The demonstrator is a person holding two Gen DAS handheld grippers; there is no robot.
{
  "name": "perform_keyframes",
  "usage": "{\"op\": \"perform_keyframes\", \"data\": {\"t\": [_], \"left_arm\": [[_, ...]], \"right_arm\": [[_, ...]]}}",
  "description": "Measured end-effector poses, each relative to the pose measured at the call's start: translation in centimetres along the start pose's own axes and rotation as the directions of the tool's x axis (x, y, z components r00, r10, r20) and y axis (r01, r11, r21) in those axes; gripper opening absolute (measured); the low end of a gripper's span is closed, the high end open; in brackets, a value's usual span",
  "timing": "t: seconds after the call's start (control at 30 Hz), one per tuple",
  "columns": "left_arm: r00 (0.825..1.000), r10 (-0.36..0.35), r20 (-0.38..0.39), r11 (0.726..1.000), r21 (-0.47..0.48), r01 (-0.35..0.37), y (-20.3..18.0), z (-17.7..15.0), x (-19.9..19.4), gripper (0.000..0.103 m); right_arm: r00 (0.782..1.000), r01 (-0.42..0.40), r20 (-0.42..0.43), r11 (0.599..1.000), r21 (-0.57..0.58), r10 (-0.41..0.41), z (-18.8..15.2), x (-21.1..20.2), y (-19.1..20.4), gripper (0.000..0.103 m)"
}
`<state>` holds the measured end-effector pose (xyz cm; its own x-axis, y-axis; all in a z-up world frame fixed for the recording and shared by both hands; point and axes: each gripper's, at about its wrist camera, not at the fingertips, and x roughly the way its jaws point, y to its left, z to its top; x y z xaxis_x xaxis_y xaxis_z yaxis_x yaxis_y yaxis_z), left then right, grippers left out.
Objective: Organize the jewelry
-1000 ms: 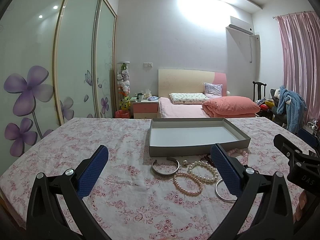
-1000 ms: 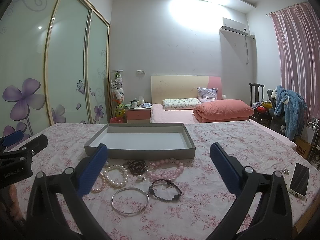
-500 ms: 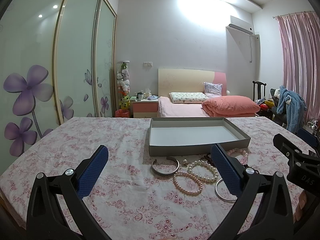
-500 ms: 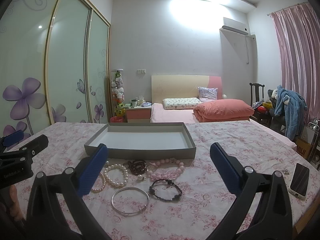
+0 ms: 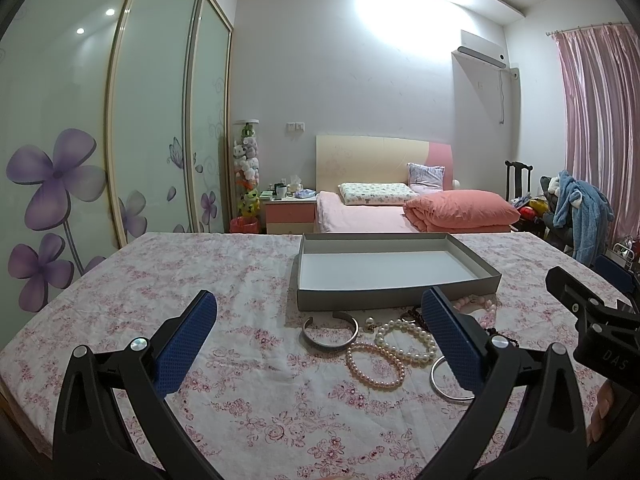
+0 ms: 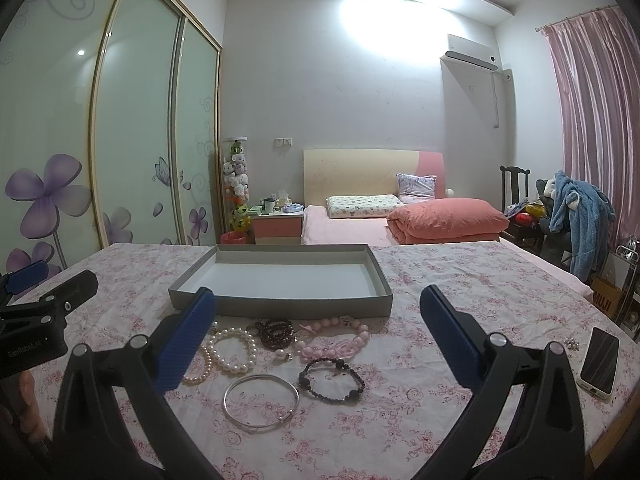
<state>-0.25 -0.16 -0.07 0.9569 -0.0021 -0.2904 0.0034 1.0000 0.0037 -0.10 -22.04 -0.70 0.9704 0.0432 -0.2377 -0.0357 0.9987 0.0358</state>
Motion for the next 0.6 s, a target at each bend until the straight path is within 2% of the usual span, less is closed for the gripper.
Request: {"op": "perform_keyframes", "data": {"t": [0.6], "left_arm": [[1.000,0.001,-0.004,1.000,-0.002,-0.001,-0.29,-0.73,0.16,0.101]], "right_arm": [[1.000,0.000,-0.003,1.000,-0.001,0.000,-0.40,0.15,-0.37,0.099]]}}
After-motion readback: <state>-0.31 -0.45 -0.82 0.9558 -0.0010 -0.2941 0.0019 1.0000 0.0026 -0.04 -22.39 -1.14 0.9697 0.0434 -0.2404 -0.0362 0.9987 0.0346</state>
